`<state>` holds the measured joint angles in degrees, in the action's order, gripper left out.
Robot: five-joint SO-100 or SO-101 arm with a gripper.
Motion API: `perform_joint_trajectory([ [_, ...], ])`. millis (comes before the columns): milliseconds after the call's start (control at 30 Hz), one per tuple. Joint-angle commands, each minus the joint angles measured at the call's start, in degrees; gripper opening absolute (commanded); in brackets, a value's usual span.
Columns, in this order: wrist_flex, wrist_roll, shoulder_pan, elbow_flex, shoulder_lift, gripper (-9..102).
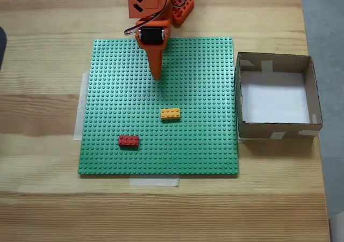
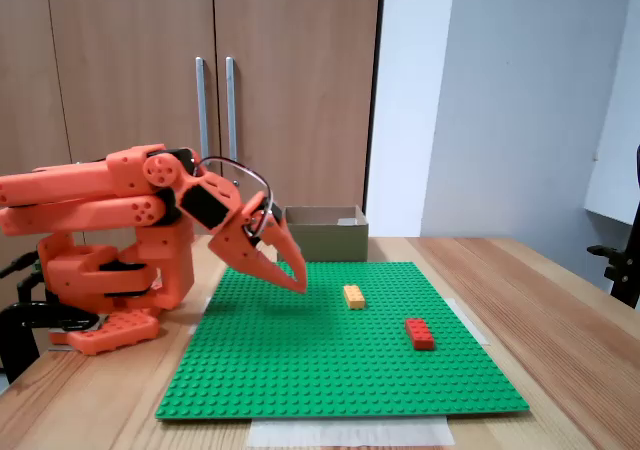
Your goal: Pick the red lego block and put it in the box.
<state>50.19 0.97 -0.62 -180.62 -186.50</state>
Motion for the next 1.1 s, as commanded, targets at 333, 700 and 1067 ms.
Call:
perform_joint_trajectory([
  [333, -0.4, 0.2, -0.6, -0.4, -0.4, -1],
  [700, 6.3, -0.4, -0.8, 10.1, 5.6, -1],
  [1067, 6.9, 0.4, -1.5, 27.7, 23.5, -1],
])
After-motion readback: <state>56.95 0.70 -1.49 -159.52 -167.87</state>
